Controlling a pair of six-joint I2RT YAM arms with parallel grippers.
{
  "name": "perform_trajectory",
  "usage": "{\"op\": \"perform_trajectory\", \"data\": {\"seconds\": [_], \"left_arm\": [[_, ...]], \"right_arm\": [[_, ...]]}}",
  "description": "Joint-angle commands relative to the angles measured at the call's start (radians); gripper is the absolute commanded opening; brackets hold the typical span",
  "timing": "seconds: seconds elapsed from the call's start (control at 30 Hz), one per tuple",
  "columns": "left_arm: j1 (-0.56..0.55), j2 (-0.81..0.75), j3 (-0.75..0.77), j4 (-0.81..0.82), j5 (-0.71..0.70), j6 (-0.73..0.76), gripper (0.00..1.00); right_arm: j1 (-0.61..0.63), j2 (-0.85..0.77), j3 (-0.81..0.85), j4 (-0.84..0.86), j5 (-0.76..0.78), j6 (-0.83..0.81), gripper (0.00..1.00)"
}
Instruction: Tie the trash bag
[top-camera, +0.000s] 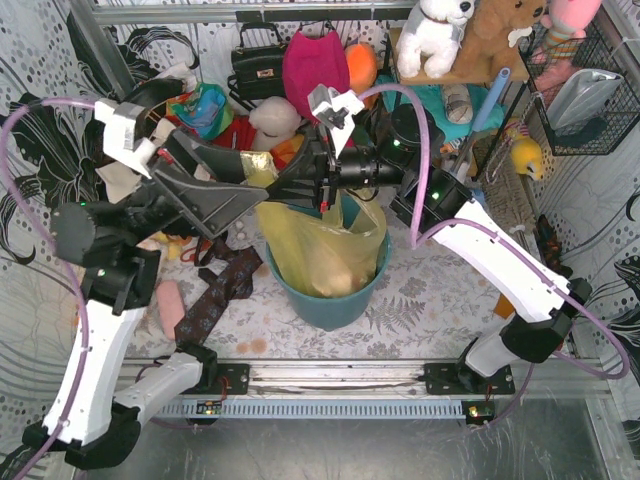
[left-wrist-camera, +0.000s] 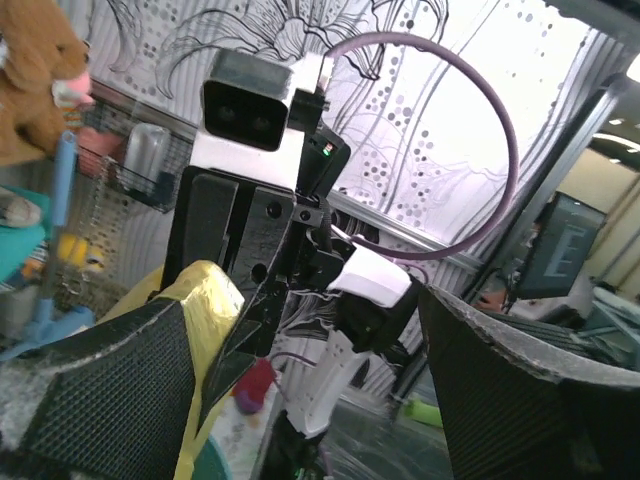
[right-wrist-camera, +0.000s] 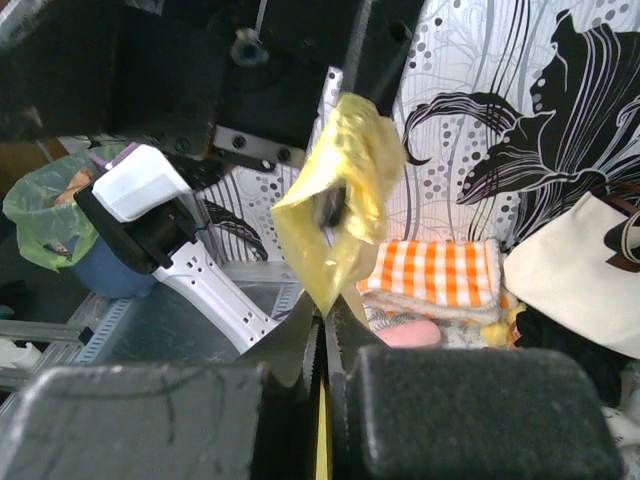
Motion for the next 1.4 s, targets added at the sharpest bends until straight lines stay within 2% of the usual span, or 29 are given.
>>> {"op": "perform_trajectory", "data": {"seconds": [0.0,0.13,0.27,0.33,0.6,0.73,1.03,1.13,1.37], "left_arm": [[0.003,-0.052,0.153,-0.316,-0.08,0.268,0.92],[0.002,-0.093,0.205,-0.476,-0.149,0.41,0.97],[0.002,-0.146,0.122,-0.466,-0.152,0.466,0.99],[0.002,-0.17,0.034,-0.39,-0.137,0.447,0.99],[0.003,-0.198,-0.263,0.097,-0.031,0.317,0.98],[0.002,-0.164,-0.332,0.261,-0.017,0.255,0.96],[-0.019,-0.059,-0.416,0.762,0.075,-0.038,0.93],[-0.053,-0.018,-0.416,0.821,0.106,-0.077,0.91],[-0.136,0.057,-0.396,0.811,0.145,-0.056,0.89]], "right_arm": [[0.004,-0.064,-0.009,0.033,0.037,-0.016,0.0],[0.004,-0.081,-0.021,0.018,0.055,-0.029,0.0],[0.004,-0.096,-0.029,0.022,0.058,-0.03,0.0],[0.004,-0.101,-0.03,0.022,0.058,-0.028,0.0],[0.004,-0.108,-0.033,0.027,0.064,-0.017,0.0],[0.004,-0.104,-0.03,0.031,0.068,-0.012,0.0],[0.004,-0.099,-0.029,0.04,0.073,0.001,0.0],[0.005,-0.096,-0.025,0.044,0.069,0.008,0.0],[0.006,-0.091,-0.019,0.051,0.066,0.019,0.0]]}}
